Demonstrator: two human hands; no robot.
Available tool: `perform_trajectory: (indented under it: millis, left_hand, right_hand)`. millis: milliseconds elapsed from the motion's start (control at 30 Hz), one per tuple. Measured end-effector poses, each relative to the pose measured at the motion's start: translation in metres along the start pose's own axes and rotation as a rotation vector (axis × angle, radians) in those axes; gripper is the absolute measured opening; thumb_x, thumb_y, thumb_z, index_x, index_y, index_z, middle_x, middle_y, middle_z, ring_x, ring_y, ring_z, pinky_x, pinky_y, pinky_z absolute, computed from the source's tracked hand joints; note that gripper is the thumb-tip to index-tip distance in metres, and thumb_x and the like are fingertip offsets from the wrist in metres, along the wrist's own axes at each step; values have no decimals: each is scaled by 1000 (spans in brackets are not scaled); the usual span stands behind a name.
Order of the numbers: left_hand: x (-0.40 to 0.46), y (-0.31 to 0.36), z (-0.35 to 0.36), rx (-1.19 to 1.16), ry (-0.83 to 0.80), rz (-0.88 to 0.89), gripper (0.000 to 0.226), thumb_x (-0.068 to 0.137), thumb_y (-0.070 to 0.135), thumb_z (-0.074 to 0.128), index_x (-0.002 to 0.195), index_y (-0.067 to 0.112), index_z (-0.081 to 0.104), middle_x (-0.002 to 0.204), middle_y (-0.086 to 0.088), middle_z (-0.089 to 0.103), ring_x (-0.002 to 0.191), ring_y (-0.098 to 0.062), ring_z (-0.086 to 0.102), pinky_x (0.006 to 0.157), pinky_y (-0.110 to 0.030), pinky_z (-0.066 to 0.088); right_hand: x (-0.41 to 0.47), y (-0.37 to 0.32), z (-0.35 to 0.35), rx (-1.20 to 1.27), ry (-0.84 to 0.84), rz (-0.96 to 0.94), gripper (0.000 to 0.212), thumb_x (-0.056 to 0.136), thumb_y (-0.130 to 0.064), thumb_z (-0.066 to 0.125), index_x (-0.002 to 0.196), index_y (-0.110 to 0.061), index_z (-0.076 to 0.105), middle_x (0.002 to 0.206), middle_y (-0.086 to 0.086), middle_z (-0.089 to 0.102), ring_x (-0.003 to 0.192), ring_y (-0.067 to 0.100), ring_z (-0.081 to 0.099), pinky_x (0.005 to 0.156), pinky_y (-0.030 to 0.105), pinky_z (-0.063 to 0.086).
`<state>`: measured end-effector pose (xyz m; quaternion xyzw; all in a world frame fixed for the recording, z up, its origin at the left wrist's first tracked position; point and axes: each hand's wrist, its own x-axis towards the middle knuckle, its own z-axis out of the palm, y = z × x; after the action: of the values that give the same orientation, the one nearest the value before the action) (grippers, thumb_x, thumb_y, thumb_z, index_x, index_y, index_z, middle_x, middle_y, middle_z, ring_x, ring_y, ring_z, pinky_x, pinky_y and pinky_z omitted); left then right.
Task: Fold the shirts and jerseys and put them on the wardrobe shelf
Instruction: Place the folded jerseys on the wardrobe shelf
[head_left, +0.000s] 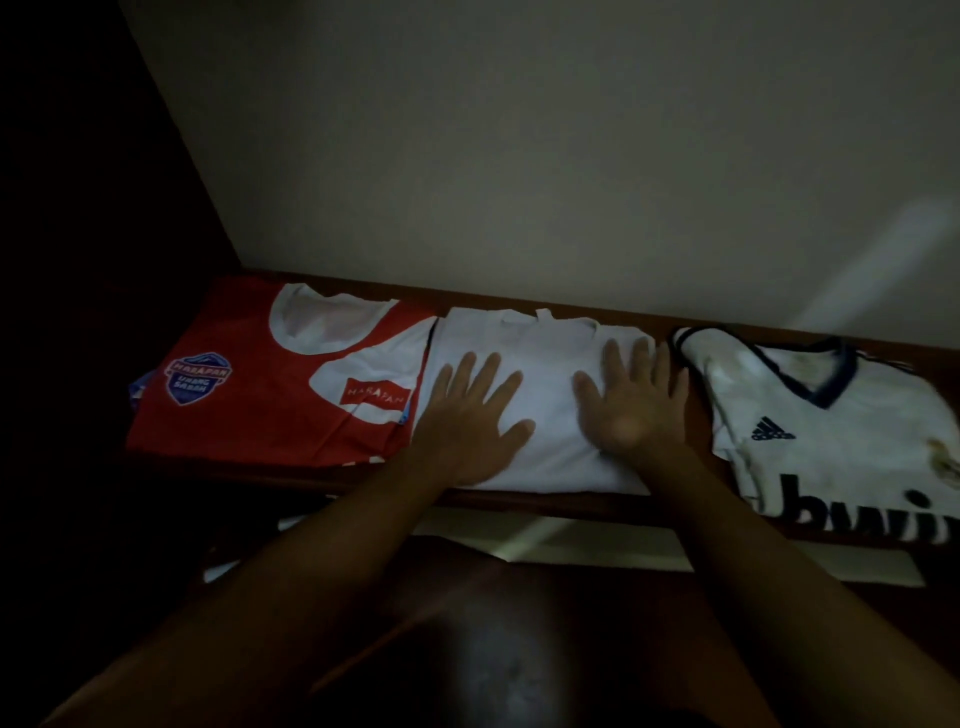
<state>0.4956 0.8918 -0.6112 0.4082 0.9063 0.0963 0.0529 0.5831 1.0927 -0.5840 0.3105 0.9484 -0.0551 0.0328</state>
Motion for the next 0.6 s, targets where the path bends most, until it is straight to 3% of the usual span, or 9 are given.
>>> perform_trajectory:
  millis: [67,133,233,300,367,400,500,567,600]
  left_hand:
    - [5,6,-2,-31,66,-21,73,97,69,23,158,30,21,169,-6,7,155,-29,0,124,-52,2]
    - [7,11,6,-13,182,-22,78,93,75,14,156,31,29,167,-9,16,154,-36,6,122,-59,5]
    - [8,10,19,67,113,-47,79,89,82,7,158,43,9,169,-4,-2,153,-40,-9,119,-64,-6]
    - [10,10,16,76,23,-74,79,88,83,10,157,45,-2,168,-1,-13,151,-39,-19,117,-64,-12]
    - [12,12,7,79,-12,-94,79,89,82,9,157,44,0,168,-1,-16,150,-38,-23,117,-64,-14]
    - [12,17,3,80,6,-95,79,89,80,9,158,42,7,168,-2,-13,151,-37,-21,117,-63,-14]
    - [11,45,-8,-46,217,42,71,96,62,17,152,25,39,167,-8,14,155,-31,5,123,-59,8]
    - [13,68,-8,-198,247,192,65,99,52,20,150,18,45,162,-10,31,151,-28,24,121,-53,24]
    - [14,77,-6,-215,204,243,64,101,49,19,151,17,42,162,-9,32,151,-27,25,122,-49,23]
  right_hand:
    - [-3,0,1,4,43,-70,75,98,-72,8,161,-34,-4,169,4,-13,155,26,-17,122,51,-13]
    - [-5,0,8,53,-46,-110,72,99,-70,10,161,-35,-1,170,2,-10,156,25,-14,124,52,-11]
    - [-8,11,14,247,-4,-153,68,102,-66,16,161,-36,4,170,3,-7,156,24,-12,124,50,-9]
    - [-16,19,11,355,217,-136,62,104,-55,27,159,-29,26,167,13,18,154,31,12,123,49,11]
    - [-26,29,5,339,439,-81,48,96,-36,42,138,-15,56,138,20,54,127,37,48,105,48,39]
    - [-30,34,2,342,456,-55,39,92,-30,47,123,-12,63,119,17,61,111,33,56,93,44,46]
    - [-39,45,-2,424,298,1,16,88,-20,55,77,-10,60,74,4,59,74,26,60,65,31,42]
    - [-44,49,-3,405,236,12,24,87,-21,60,65,-11,58,62,-1,56,63,20,59,57,29,41]
    - [-48,51,-3,414,220,19,23,86,-23,61,66,-13,62,63,-2,59,64,18,60,58,29,46]
